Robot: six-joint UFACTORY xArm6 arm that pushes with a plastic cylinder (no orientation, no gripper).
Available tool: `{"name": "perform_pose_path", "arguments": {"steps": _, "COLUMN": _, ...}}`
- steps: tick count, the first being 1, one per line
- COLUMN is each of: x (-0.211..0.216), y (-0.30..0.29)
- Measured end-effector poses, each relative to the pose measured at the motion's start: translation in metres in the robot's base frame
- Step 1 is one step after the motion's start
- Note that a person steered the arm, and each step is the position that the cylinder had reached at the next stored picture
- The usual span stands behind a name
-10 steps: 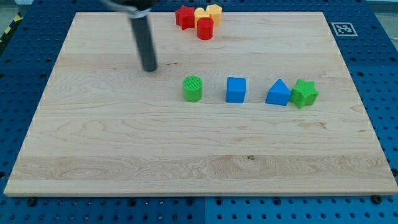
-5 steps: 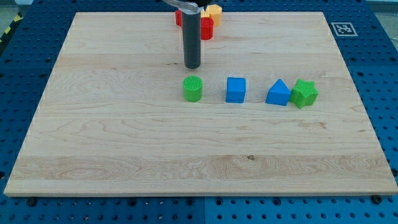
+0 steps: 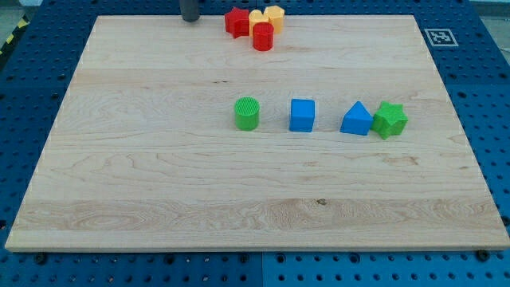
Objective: Separate the red blocks heart from the hexagon
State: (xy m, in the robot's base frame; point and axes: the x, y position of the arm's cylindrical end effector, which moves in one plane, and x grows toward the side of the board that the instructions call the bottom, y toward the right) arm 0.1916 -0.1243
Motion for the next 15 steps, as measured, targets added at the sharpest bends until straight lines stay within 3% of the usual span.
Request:
{"name": "perform_pose_path", "arguments": {"steps": 3, "x": 0.001, "y": 0.092}}
{"name": "perform_pose_path", "arguments": {"steps": 7, "x": 0.015, "y": 0.152}}
{"name": "perform_pose_path", "arguments": {"steps": 12, "x": 0.031, "y": 0.140}}
{"name": "perform_pose_path", "arguments": {"steps": 15, "x": 0.112, "y": 0.235}}
